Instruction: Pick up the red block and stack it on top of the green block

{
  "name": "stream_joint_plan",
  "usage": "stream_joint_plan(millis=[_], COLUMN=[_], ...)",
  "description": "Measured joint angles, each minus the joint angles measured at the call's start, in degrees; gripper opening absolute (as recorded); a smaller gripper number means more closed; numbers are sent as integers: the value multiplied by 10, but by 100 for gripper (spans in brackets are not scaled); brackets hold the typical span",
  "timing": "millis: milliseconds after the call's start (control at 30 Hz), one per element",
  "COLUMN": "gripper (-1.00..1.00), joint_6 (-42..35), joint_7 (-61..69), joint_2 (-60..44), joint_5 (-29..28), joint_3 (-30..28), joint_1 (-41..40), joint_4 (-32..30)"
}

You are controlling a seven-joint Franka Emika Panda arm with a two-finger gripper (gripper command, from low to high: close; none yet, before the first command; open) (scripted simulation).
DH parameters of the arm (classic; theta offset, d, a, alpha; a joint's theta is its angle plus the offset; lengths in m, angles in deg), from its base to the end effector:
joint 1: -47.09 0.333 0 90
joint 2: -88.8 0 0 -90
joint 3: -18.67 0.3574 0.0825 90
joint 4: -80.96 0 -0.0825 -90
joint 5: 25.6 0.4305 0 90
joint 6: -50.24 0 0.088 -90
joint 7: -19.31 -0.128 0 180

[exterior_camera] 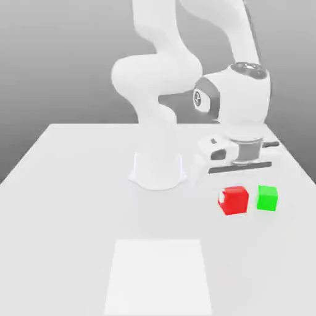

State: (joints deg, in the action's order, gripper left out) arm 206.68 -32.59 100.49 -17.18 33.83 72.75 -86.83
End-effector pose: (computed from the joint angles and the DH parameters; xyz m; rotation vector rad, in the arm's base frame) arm 0.2700 0.2164 0.2099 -3.0923 0.5202 0.0037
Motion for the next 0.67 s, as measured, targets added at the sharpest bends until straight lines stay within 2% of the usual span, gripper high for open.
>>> stream_joint_plan(millis=[333,433,533,567,667], gripper=[-100,-100,-100,100,100], joint_6=[-23,27,87,106,106], joint_7=[223,210,164,143,143], joint_2=[17,-36,-100,-122,-122], joint_5=[30,-1,-69,-100,-100], joint_3=[68,81,76,69,69], joint_1=[194,184,167,167,153], joint_4=[7,9,10,11,11])
